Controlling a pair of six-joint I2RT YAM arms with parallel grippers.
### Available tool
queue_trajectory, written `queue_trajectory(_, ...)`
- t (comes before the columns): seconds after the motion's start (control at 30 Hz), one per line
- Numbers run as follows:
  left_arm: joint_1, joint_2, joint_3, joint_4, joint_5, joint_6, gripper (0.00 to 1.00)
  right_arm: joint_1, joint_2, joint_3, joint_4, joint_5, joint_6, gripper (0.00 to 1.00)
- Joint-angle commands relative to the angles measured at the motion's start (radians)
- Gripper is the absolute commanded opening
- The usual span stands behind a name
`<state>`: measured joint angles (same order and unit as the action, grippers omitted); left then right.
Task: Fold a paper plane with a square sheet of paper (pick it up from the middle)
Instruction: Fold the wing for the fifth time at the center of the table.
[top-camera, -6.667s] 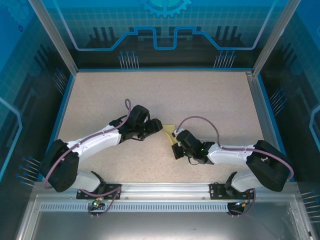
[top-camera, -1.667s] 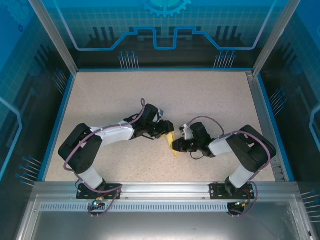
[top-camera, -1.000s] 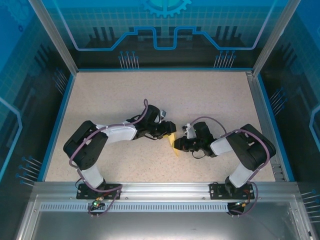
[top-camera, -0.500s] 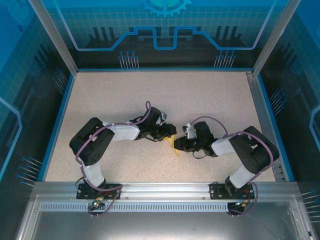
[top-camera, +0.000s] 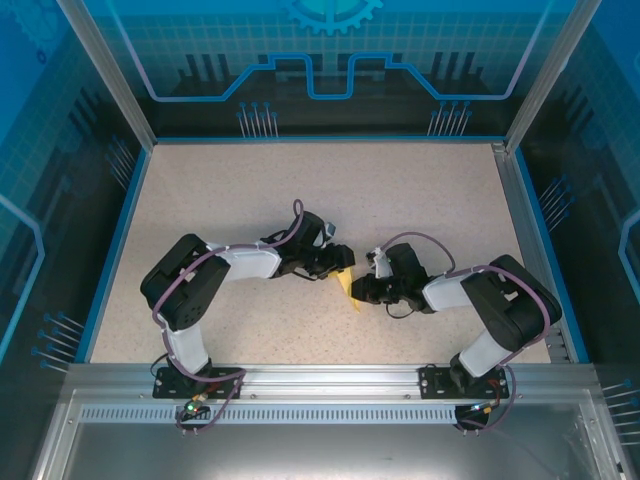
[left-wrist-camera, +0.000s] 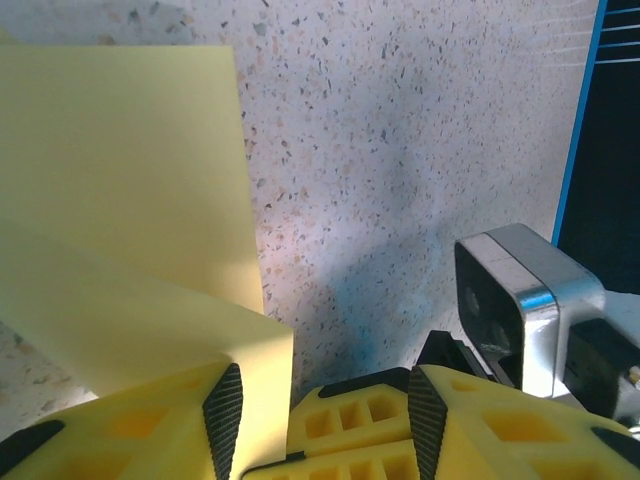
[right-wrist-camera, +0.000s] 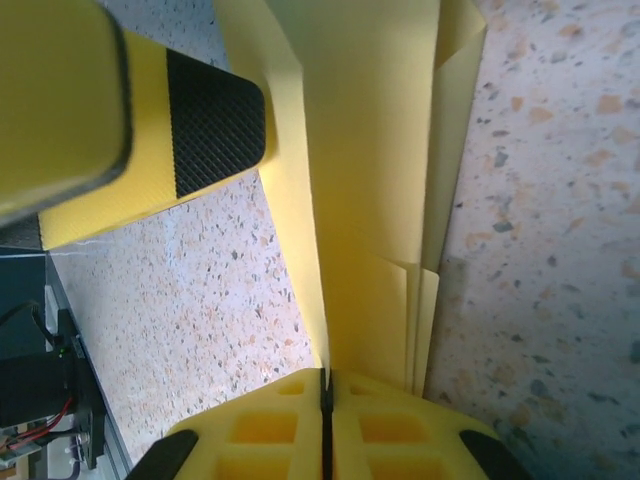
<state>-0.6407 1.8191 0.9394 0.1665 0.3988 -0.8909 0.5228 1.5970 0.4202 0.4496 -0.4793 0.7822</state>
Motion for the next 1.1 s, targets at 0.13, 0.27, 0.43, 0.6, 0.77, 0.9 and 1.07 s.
queue_trajectory(0.13,-0.006,-0.031,0.002,0.018,0.016,0.038,0.59,-0.034,0.035,-0.054,0.097,-0.028,0.088,0.05)
queue_trajectory(0.27,-0.007,-0.076,-0.028,0.030,0.027,0.050,0.62,-0.046,0.043,-0.050,0.152,-0.088,0.117,0.06)
queue_trajectory(0.43,-0.016,-0.060,-0.039,0.061,0.041,0.052,0.62,-0.047,0.035,-0.028,0.161,-0.133,0.133,0.06)
queue_trajectory(0.6,-0.022,-0.009,-0.008,0.086,0.041,0.040,0.62,-0.051,0.027,-0.021,0.149,-0.138,0.134,0.07)
queue_trajectory(0.77,-0.021,0.031,0.010,0.094,0.037,0.043,0.62,-0.052,0.027,-0.024,0.141,-0.133,0.129,0.09)
queue_trajectory(0.9,-0.022,0.033,0.016,0.110,0.035,0.050,0.62,-0.052,0.018,-0.030,0.130,-0.118,0.127,0.10)
queue_trajectory(1.07,-0.021,0.061,0.045,0.069,0.020,0.075,0.62,-0.050,-0.009,-0.032,0.094,-0.095,0.113,0.16)
